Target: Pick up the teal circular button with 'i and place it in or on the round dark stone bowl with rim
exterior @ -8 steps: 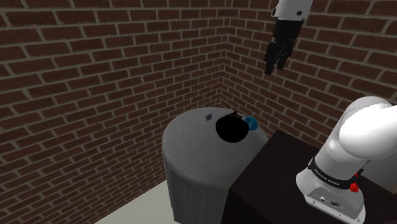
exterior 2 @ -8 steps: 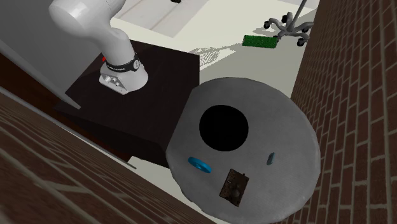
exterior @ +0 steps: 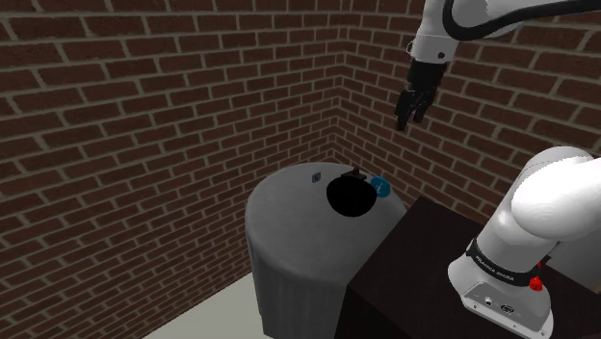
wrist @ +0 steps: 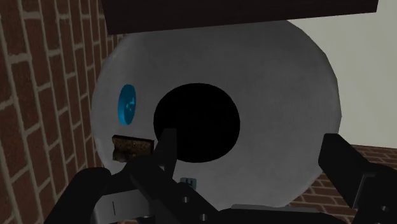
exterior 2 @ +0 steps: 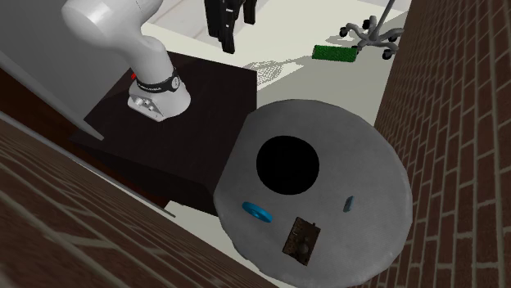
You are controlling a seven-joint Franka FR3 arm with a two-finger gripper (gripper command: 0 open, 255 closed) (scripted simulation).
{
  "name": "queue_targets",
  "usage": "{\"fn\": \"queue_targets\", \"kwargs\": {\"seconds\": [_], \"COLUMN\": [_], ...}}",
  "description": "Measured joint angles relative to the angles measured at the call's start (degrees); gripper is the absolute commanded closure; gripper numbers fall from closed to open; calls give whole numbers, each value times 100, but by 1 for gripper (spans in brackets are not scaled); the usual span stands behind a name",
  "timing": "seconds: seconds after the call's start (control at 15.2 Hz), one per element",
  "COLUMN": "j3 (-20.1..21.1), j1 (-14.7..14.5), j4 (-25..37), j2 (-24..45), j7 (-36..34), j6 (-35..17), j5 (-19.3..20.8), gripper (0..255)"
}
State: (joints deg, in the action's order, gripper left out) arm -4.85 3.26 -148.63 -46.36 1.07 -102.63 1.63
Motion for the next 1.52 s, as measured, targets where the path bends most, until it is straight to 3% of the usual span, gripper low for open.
{"fn": "queue_targets", "kwargs": {"seconds": [0.4,1.06,1.32,1.52], "j3": [-409,-1263,-1664,-1898], "j1": [232,446,318,144], "j4": [-678,-1029,-842,-614], "j2": [546,2483,3536,4373], "j7": [335,1068,1615,2298], "j6": [-1353,-3867,-4810,-5426], "j5": [289,480,113,-608], "gripper": [0,0,0,0]}}
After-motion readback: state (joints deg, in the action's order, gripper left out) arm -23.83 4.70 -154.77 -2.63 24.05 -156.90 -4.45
